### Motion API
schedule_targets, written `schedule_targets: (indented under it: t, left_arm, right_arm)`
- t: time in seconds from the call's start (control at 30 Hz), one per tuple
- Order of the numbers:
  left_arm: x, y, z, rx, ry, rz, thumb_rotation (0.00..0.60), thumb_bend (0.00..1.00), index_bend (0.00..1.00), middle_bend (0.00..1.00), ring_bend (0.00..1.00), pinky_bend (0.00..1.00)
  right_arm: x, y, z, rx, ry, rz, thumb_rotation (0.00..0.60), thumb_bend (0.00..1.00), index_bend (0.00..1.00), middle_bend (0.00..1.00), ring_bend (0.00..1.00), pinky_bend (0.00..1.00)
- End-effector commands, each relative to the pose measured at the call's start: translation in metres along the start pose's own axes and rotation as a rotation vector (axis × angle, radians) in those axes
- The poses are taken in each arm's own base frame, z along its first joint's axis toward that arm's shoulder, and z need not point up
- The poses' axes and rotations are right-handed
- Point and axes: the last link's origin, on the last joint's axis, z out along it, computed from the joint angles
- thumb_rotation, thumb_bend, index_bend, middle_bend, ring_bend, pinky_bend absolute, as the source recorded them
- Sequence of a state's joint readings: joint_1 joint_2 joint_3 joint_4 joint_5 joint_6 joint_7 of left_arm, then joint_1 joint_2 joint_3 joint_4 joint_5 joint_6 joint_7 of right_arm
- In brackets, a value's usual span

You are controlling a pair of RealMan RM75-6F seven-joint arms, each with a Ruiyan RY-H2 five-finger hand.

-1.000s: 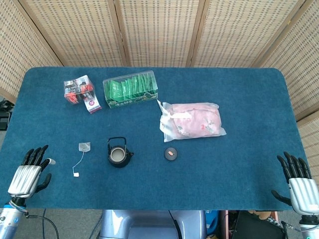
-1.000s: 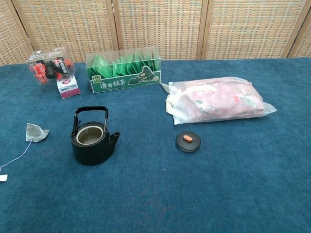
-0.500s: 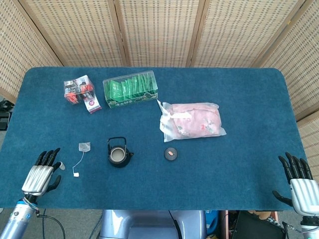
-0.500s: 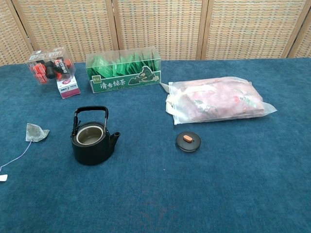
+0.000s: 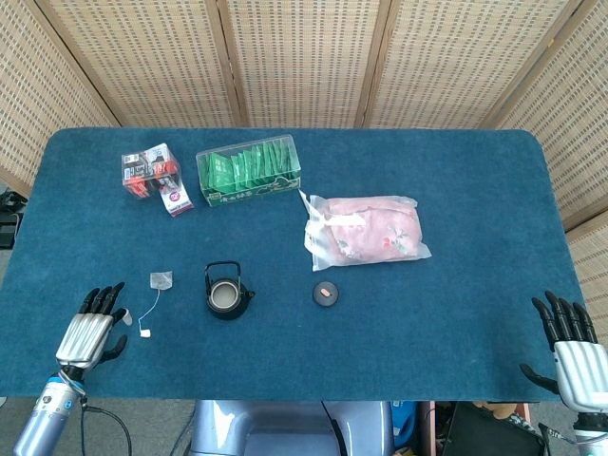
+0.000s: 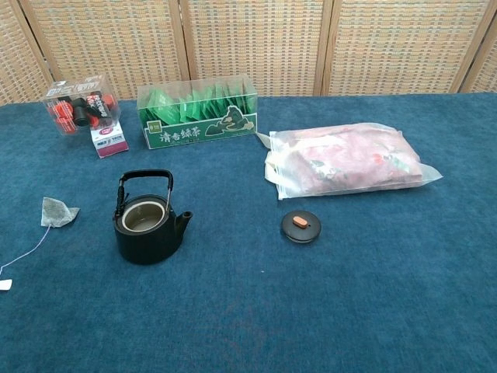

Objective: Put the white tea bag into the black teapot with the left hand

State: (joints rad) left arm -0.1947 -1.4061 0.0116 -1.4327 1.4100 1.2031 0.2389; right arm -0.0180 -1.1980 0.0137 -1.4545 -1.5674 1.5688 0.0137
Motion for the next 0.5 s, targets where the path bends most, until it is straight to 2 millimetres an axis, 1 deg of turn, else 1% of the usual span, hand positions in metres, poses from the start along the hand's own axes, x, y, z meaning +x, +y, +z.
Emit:
schedule_targets:
  t: [0.03,0.23,0.5]
  left_arm:
    - [-0.003,0.003,0.002,-0.007,-0.005,0.002,0.600,0.42,0.46,0.00,0.00,0.00]
    - [-0.009,0.014,0.006,-0.033,-0.008,0.010,0.600,0.42,0.49,0.00,0.00,0.00]
    - [-0.013,0.018,0.008,-0.035,-0.017,0.012,0.600,0.41,0.49,0.00,0.00,0.00]
  right_arm:
    - [0.000,0.000,0.000,-0.002,0.000,-0.001,0.600,0.10,0.03,0.06,0.00,0.00]
    - [0.000,0.002,-0.001,-0.009,0.001,-0.001,0.600,0.10,0.03,0.06,0.00,0.00]
    - [0.001,0.004,-0.003,-0.014,0.003,-0.001,0.600,0.10,0.03,0.06,0.00,0.00]
